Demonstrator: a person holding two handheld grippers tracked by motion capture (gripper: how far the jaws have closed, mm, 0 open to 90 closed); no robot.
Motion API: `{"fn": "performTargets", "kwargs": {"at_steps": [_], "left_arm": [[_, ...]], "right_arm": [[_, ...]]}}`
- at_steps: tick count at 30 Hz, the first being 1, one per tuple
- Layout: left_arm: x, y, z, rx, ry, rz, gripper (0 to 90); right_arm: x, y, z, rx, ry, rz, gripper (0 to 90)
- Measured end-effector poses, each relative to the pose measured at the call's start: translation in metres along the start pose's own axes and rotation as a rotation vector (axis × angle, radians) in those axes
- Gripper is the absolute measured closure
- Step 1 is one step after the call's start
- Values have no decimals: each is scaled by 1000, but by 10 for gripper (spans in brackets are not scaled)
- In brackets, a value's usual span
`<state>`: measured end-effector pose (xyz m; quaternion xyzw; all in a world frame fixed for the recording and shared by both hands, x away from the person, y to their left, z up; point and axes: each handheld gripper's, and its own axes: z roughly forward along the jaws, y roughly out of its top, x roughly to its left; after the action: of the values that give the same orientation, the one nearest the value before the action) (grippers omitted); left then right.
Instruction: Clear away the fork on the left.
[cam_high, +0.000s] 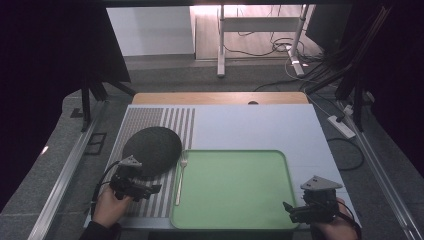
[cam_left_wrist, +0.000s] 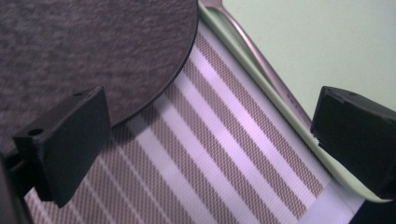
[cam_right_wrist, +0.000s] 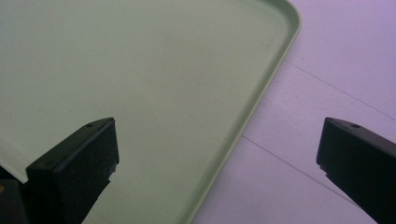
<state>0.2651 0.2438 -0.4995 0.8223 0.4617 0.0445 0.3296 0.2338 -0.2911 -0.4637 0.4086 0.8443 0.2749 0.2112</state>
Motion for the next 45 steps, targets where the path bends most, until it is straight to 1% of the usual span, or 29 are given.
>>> {"fn": "performTargets", "kwargs": {"at_steps": [7,11,12,15,21,28,35,42,45], "left_arm": [[0,-10,-8,-14,10,-19,0],[0,-16,-13,-16,20,-22,0],[-1,-18,-15,-32,24,-26,0],[-1,-21,-20,-53,29,-31,0],[-4,-26,-28,-67,68,-27,0],[-7,-37,-40,-116,97,-36,0],[-10,-44,-47,-143,124,-25,0],[-11,-49,-52,-131,158,-22,0],[-10,-52,-54,-135,163,-28,0]], "right_arm": [[0,0,0,0,-1,2,0],[0,0,0,1,-2,5,0],[0,0,0,1,-2,5,0],[0,-1,0,3,-3,6,0],[-1,-1,-1,-1,-5,13,0],[-2,-1,-1,-4,-4,30,0],[-3,-1,-1,-3,-3,40,0],[-2,-1,-1,3,-6,34,0],[-2,-1,-1,3,-7,33,0]]}}
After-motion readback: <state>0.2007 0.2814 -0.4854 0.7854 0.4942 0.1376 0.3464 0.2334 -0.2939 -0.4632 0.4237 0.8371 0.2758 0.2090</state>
